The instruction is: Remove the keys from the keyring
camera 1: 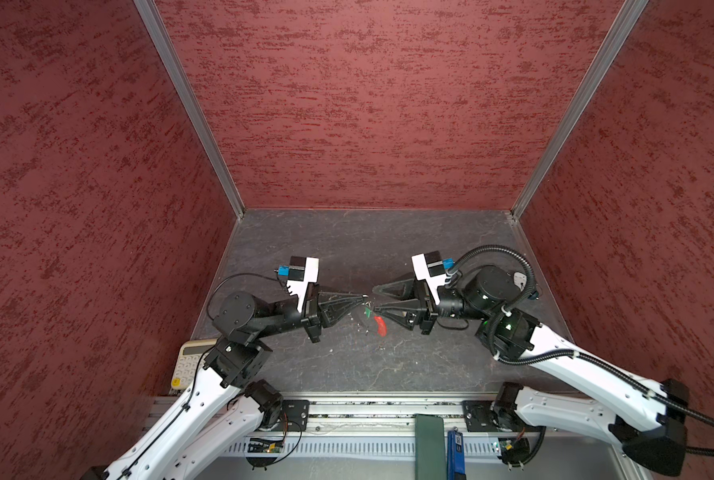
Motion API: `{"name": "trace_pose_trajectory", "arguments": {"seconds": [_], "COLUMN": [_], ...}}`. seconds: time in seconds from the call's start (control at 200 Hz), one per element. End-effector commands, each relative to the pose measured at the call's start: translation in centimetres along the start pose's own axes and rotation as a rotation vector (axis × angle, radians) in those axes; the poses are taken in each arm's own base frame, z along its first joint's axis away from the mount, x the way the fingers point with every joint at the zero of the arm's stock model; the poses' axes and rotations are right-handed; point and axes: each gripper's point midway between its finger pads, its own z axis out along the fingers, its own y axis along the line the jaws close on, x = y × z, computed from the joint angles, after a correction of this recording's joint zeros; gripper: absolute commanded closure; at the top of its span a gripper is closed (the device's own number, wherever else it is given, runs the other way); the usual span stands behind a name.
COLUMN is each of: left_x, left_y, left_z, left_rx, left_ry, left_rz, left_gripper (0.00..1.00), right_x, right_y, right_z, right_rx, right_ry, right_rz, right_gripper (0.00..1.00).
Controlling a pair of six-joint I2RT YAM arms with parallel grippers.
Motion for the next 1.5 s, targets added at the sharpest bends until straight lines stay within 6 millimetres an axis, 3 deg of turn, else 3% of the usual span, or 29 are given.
{"name": "trace_pose_trajectory", "arguments": {"seconds": [0.0,0.611,0.947,1.122,1.373,1.438,1.498], "left_x": [-0.4,-0.2,-0.5,-0.4,-0.3,-0.2,0.1], "left_y": [-0.7,-0.6,-0.4,-0.2,0.2,0.4,0.5], "left_z": [0.0,0.3,0.3,0.5,0.5,0.4,0.3], "left_rx": [0.035,0.048,0.031,0.039,0.007,-0.01,-0.022], "left_ry": [-0.014,-0.009,-0.023,-0.018,-0.009,-0.001,0.01], "left_rz": [0.023,0.014,0.021,0.008,-0.012,-0.022,-0.035], "left_gripper": [1.0,1.0,1.0,1.0,1.0,0.86,0.8], "right_x": [-1.1,0.0,0.9,1.0,1.5,1.7,2.0], "right_y": [0.8,0.5,0.1,0.2,-0.1,-0.3,-0.6], "right_z": [-0.1,0.7,0.7,0.7,0.6,0.3,0.0], "right_rx": [-0.051,-0.106,-0.094,-0.104,-0.07,-0.043,-0.011], "right_ry": [-0.044,-0.022,-0.01,-0.008,0.022,0.035,0.051], "right_rz": [-0.014,0.039,0.066,0.069,0.08,0.081,0.084], "right_gripper": [0.59,0.9,0.9,1.0,1.0,1.0,1.0]}}
